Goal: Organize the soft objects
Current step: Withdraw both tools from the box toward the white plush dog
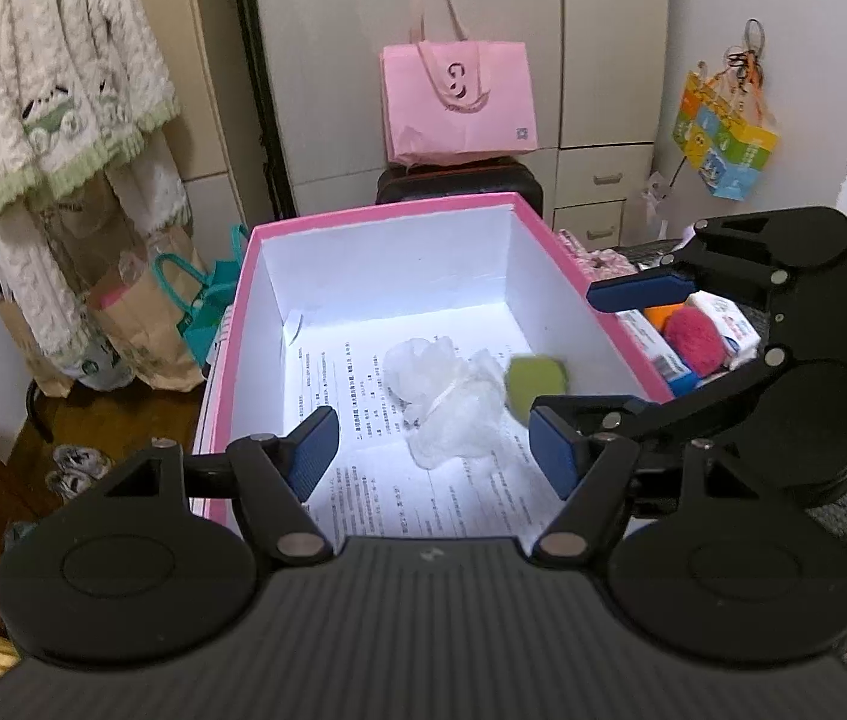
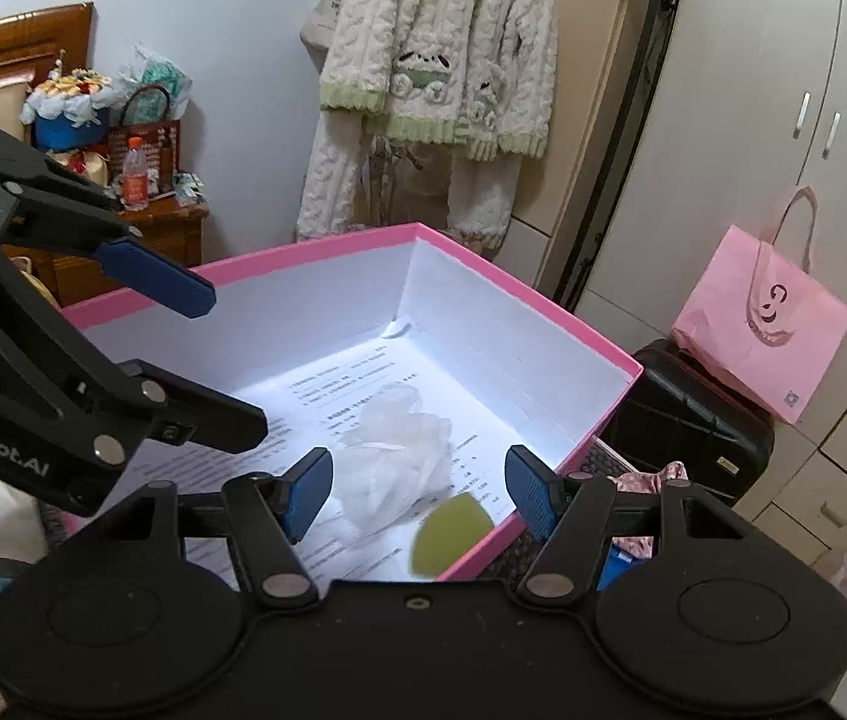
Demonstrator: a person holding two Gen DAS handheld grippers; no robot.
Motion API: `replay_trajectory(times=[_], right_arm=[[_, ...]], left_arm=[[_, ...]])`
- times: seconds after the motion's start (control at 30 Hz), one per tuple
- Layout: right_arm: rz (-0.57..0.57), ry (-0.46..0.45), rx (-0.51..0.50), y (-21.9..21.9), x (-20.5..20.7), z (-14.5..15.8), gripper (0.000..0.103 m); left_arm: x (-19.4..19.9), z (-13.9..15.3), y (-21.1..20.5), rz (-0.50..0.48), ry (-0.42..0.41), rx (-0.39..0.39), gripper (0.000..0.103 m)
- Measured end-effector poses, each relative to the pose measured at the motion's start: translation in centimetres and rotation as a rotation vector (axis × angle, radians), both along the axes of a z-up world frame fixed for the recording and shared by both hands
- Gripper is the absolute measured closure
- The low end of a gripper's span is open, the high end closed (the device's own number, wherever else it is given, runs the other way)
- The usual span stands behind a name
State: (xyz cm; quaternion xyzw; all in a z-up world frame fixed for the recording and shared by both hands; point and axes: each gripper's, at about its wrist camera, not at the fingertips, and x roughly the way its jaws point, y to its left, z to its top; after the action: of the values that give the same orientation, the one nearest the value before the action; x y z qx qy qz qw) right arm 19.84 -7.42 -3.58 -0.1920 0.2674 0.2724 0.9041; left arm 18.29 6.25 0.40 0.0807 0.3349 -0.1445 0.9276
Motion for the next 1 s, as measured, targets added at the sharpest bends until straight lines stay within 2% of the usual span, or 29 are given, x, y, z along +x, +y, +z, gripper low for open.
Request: replay_trajectory(times=[0.33, 0.63, 0.8, 1.0], right_arm=[[0.019, -0.012, 0.024, -2.2, -5.3, 2.4, 0.032], [-0.015, 0.002, 0.085, -8.7, -10.7, 3.6, 0.029], [-0.048, 0.015, 0.093, -11.8, -13.1, 3.0, 0.028], [-0.068, 0.035, 0.107, -14.1, -14.2, 0.9, 0.024]], left_arm=[[-4.6, 2.2, -1.4, -0.104, -0.018, 0.003, 0.028], [-8.4, 3.3, -3.9, -0.220, -0.047, 0.012, 0.024], [-9.6, 2.7, -6.4, -0.312, -0.031, 0.028, 0.022], [-9.9, 1.5, -9.3, -0.393, 0.022, 0.005, 0.022]])
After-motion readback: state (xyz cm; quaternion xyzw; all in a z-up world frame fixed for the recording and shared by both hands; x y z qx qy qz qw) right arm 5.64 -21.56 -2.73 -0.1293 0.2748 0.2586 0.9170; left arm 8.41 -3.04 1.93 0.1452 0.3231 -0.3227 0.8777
